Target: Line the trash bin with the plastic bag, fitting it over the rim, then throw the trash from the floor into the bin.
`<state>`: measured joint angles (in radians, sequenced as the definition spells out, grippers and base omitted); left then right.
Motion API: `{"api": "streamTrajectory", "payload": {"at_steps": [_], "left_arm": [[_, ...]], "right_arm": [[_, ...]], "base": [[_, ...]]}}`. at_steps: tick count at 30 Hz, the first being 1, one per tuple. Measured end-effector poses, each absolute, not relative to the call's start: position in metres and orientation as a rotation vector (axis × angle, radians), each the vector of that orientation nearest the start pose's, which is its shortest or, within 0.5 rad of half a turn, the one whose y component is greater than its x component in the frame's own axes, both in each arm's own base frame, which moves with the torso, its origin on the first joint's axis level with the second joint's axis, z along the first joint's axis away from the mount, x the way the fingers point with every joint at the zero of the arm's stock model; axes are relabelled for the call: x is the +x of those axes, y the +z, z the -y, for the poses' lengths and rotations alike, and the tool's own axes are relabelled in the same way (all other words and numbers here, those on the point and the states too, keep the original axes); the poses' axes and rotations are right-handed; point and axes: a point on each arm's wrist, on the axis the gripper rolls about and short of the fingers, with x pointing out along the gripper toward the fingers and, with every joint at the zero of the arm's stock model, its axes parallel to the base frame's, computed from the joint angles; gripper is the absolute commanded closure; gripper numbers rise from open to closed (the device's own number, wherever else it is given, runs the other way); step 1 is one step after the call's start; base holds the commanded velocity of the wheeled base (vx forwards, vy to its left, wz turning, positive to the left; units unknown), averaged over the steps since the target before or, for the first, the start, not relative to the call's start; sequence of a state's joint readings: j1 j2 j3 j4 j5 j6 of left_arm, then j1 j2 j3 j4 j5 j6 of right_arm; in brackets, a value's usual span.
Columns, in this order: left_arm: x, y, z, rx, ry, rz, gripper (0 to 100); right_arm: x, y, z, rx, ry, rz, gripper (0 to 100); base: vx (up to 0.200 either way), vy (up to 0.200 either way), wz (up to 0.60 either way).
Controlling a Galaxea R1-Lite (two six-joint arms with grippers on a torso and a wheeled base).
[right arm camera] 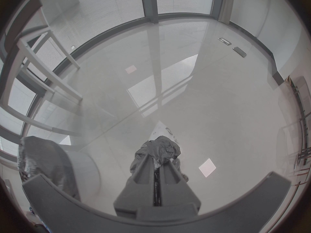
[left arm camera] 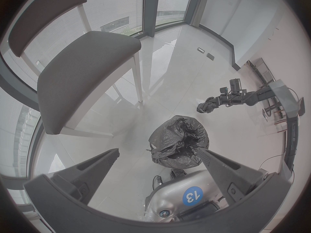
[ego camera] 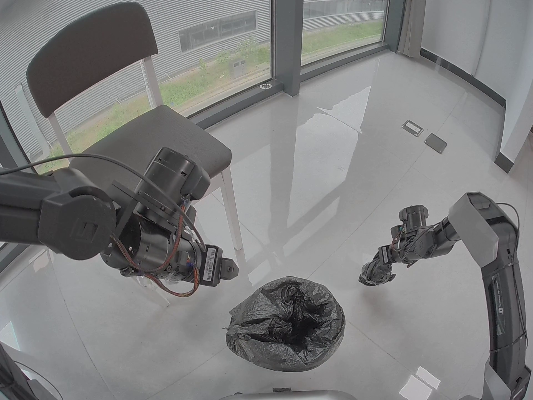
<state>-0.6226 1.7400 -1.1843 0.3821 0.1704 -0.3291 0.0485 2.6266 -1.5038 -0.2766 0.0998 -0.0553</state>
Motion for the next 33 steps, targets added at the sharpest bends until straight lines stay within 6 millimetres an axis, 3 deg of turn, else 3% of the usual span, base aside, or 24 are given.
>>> {"api": "streamTrajectory", "payload": {"at_steps": [6,9,14,18,22,29,33], "left_arm": [[0.241,0.183,0.170,0.061,-0.268,-0.932,0],[0.237,0.182,0.167,0.063,-0.267,-0.938,0],[0.231,0.182,0.160,0.060,-0.259,-0.940,0],[0.229,0.182,0.155,0.054,-0.250,-0.939,0],[0.230,0.183,0.151,0.047,-0.238,-0.936,0],[0.231,0.185,0.146,0.036,-0.223,-0.931,0],[0.231,0.187,0.143,0.027,-0.216,-0.921,0]], "right_arm": [[0.438,0.015,-0.065,-0.060,0.263,-0.735,100],[0.415,0.054,-0.098,-0.081,0.357,-0.664,100],[0.372,0.097,-0.146,-0.115,0.508,-0.584,100],[0.338,0.110,-0.170,-0.142,0.601,-0.573,100],[0.310,0.116,-0.182,-0.163,0.665,-0.576,100],[0.277,0.107,-0.182,-0.214,0.720,-0.630,100],[0.267,0.098,-0.180,-0.232,0.732,-0.667,100]], "base": [[0.000,0.000,0.00],[0.000,0.000,0.00],[0.000,0.000,0.00],[0.000,0.000,0.00],[0.000,0.000,0.00],[0.000,0.000,0.00],[0.000,0.000,0.00]]}}
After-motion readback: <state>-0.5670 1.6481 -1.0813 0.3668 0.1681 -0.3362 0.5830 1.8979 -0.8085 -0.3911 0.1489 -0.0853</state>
